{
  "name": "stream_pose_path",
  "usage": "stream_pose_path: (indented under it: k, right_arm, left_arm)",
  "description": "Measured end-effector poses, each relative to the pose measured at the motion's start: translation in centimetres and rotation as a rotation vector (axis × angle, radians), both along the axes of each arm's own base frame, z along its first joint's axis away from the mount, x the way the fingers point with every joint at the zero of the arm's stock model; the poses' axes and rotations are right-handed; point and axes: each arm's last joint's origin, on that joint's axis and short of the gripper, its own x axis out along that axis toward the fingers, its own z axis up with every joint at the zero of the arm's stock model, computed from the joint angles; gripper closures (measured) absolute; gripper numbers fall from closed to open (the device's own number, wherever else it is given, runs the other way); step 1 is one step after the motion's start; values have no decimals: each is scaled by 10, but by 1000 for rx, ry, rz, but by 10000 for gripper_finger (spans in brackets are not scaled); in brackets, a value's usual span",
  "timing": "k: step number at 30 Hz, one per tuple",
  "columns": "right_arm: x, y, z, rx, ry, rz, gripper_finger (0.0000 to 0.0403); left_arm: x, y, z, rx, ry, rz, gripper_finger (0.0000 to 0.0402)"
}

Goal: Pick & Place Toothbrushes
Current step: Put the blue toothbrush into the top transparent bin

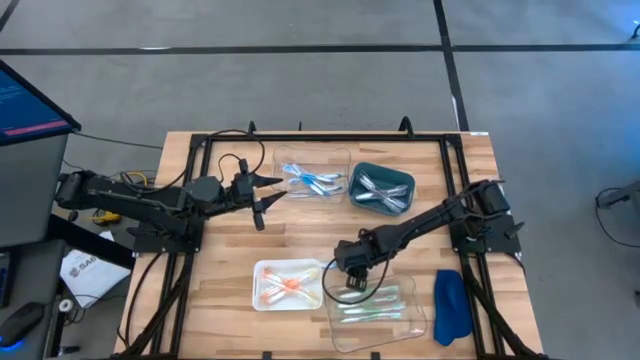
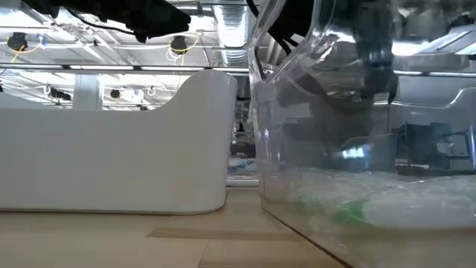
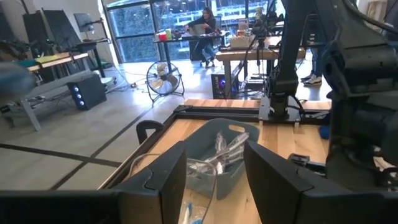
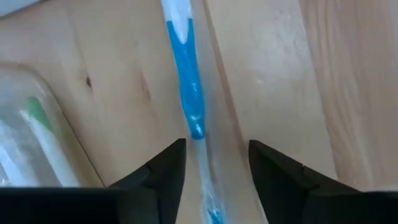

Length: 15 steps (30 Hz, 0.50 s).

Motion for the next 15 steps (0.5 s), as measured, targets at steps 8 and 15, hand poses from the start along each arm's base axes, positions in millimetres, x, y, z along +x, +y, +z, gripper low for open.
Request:
stream_pose_path:
  k: [8, 15]
  right_arm:
    - [-2, 2, -4, 15, 35, -10, 301]
    - [-6, 6, -4, 38, 66, 4, 388]
  left_arm:
    - [0, 0, 0, 0, -1, 0, 248]
    - [0, 0, 0, 1, 0, 0, 248]
